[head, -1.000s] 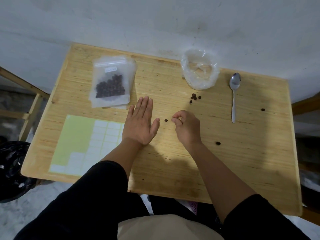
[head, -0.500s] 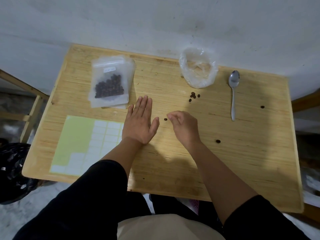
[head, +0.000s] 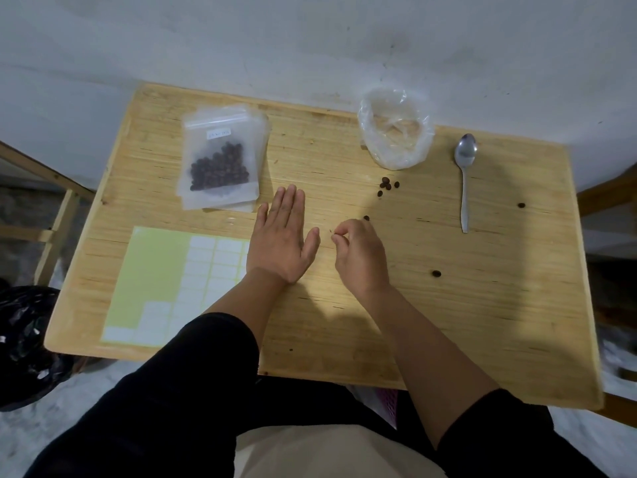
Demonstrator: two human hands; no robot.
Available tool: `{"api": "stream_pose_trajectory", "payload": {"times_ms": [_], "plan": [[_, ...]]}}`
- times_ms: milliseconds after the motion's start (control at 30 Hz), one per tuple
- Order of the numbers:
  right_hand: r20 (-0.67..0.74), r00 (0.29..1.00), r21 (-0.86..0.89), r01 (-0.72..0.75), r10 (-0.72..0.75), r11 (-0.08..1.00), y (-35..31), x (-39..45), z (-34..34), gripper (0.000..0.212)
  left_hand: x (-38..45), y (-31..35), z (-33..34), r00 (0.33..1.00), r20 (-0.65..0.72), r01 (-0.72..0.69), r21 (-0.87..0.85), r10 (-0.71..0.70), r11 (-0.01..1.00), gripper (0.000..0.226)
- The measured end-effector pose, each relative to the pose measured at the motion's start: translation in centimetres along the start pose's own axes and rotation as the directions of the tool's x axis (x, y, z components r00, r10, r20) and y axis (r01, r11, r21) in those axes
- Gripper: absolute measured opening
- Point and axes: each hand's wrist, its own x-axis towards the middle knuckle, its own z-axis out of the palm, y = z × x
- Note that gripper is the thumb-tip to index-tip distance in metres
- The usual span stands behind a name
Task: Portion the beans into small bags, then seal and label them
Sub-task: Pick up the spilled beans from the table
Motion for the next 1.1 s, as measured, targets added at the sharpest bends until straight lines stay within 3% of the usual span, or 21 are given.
{"api": "stream_pose_trajectory", "payload": {"times_ms": [67,133,200,233,300,333,367,467,500,600,800,967,1033,1100], "plan": [[-0.008,0.972,0.248,-0.224,0.233,0.943,-0.2,0.2,-1.0,0.012,0.0,0.2,0.0,1.000,0.000,-0.008,0.013,0.008,1.000,0.075],[0.091,0.894,0.581,-0.405,0.439,0.706,0.0,0.2,-2.3,0.016,0.1,0.3,0.0,1.000,0.015,-0.006,0.025,0.006,1.000,0.073],[0.216,0.838,0.803,-0.444,0.500,0.397,0.2,0.3,-3.5,0.018,0.5,0.6,-0.2,0.999,0.035,0.007,0.015,-0.008,1.000,0.069],[0.250,0.824,0.850,-0.439,0.509,0.293,0.2,0.4,-4.0,0.018,0.8,1.0,-0.3,0.999,0.046,0.007,0.011,-0.007,1.000,0.067],[0.268,0.801,0.883,-0.426,0.535,0.195,0.2,0.9,-4.7,0.020,1.6,2.3,-0.2,0.997,0.065,-0.030,0.020,0.029,0.999,0.064],[0.257,0.792,0.881,-0.428,0.553,0.203,0.3,1.2,-4.8,0.020,2.0,3.0,0.0,0.995,0.078,-0.057,0.012,0.056,0.998,0.063],[0.224,0.789,0.853,-0.443,0.572,0.276,0.5,1.5,-4.8,0.021,2.3,3.8,0.2,0.993,0.089,-0.076,-0.001,0.076,0.997,0.062],[0.050,0.848,0.582,-0.454,0.528,0.674,1.6,2.1,-4.6,0.017,2.5,4.8,0.8,0.993,0.089,-0.077,0.004,0.076,0.997,0.060],[0.001,0.879,0.509,-0.411,0.477,0.756,1.9,2.2,-4.4,0.015,2.5,4.8,0.9,0.994,0.084,-0.073,0.014,0.072,0.997,0.060],[-0.027,0.936,0.364,-0.319,0.352,0.875,2.3,2.4,-3.8,0.020,2.5,4.6,1.1,0.994,0.077,-0.083,0.030,0.080,0.996,0.061],[-0.114,0.947,0.171,-0.279,0.300,0.945,2.6,2.8,-2.6,0.017,2.5,4.7,1.1,0.994,0.071,-0.080,0.037,0.077,0.996,0.062],[-0.050,0.945,0.064,-0.319,0.323,0.945,2.3,2.9,-2.6,0.009,2.5,4.7,1.0,0.995,0.062,-0.079,0.028,0.077,0.996,0.063],[-0.019,0.938,0.131,-0.341,0.347,0.931,2.0,2.9,-3.0,0.008,2.5,4.7,1.1,0.995,0.060,-0.081,0.027,0.079,0.996,0.064],[0.027,0.905,0.382,-0.402,0.425,0.832,2.1,2.7,-3.7,0.008,2.5,4.7,1.1,0.995,0.058,-0.082,0.029,0.080,0.996,0.063]]}}
